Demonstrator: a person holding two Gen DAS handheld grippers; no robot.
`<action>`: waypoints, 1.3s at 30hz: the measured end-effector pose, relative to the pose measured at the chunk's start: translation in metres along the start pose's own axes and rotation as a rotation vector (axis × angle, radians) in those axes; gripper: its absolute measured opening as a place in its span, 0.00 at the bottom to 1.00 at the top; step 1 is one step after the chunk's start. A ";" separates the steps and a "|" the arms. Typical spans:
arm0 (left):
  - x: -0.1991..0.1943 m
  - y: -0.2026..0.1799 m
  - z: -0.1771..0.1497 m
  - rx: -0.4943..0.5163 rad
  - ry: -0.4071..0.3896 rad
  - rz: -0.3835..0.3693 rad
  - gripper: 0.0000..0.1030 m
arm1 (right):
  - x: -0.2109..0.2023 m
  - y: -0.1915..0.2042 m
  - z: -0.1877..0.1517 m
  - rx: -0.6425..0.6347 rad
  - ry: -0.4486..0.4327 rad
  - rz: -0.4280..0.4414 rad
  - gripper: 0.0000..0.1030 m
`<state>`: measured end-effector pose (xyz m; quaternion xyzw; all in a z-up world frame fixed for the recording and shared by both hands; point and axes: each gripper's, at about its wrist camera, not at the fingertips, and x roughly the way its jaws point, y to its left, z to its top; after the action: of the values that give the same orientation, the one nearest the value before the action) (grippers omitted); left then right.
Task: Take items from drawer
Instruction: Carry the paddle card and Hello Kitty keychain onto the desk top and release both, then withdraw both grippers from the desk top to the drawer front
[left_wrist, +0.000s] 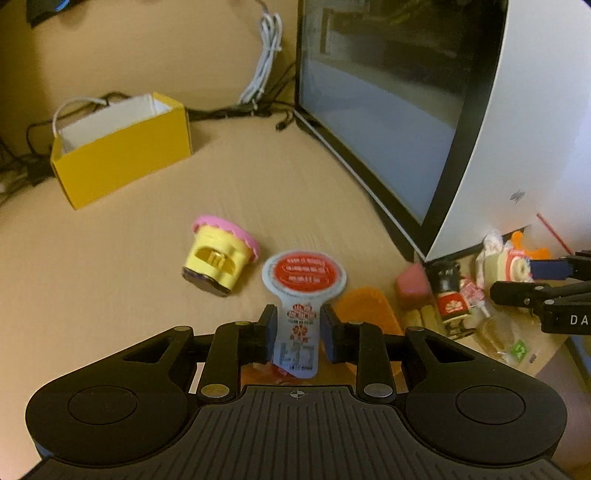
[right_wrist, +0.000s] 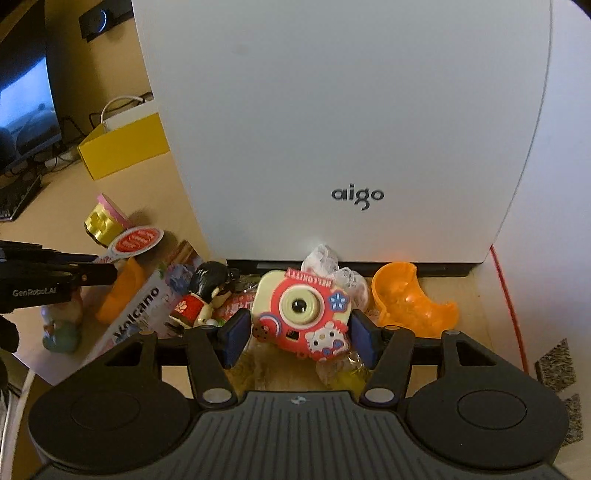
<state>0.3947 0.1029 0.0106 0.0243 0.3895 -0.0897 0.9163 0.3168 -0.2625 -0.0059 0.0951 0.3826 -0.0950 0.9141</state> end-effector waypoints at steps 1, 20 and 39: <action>-0.007 0.003 0.000 -0.005 -0.015 -0.001 0.28 | -0.006 -0.010 0.000 -0.003 -0.012 0.000 0.61; -0.226 0.051 -0.162 -0.209 -0.191 0.168 0.27 | -0.188 0.061 -0.100 -0.068 -0.220 0.081 0.63; -0.213 -0.106 -0.339 -0.148 -0.178 0.097 0.28 | -0.186 0.071 -0.317 0.027 -0.131 -0.138 0.63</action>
<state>-0.0103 0.0683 -0.0698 -0.0325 0.3107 -0.0179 0.9498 -0.0097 -0.0972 -0.0842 0.0747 0.3264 -0.1690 0.9270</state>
